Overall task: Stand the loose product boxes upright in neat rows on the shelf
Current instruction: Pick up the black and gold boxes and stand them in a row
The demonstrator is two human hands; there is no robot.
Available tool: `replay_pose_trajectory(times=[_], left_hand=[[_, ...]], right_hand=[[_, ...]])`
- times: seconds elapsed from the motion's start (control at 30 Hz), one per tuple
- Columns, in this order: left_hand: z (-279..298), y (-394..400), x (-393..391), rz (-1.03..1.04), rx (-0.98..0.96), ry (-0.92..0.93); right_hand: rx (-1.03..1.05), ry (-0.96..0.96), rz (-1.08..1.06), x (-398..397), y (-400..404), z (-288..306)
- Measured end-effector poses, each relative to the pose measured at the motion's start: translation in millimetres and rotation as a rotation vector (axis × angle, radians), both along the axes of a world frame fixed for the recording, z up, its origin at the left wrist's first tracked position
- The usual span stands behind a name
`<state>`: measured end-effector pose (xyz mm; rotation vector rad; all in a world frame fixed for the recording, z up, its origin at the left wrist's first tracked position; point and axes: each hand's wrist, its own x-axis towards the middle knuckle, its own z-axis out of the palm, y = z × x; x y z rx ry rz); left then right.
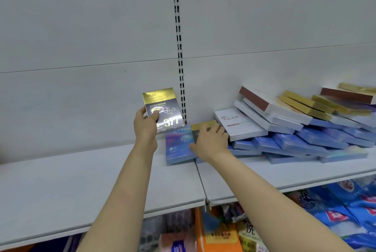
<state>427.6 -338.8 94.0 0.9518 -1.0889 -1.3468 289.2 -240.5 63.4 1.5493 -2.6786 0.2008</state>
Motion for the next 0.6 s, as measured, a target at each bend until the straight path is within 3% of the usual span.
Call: replay_pose_trajectory(times=[0.1,0.2,0.27,0.43,0.6], left_hand=[[-5,-2,11,-0.008,-0.007,0.006],[-10,-7,24,-0.015,-0.020,-0.001],[-13,-9,30,-0.016,-0.040,-0.024],[-20,-2,33,-0.059,-0.062,0.008],[-30,16,34,-0.126,-0.055,0.045]], right_hand=[[0.011,-0.071,-0.050,7,-1,-2],[-0.148,-0.079,-0.068,7,6,-10],[-0.228,-0.184,-0.123,7,11,-10],[-0.221,-0.324,-0.257,8,21,-3],[-0.508,-0.761,-0.279,6,28,-12]])
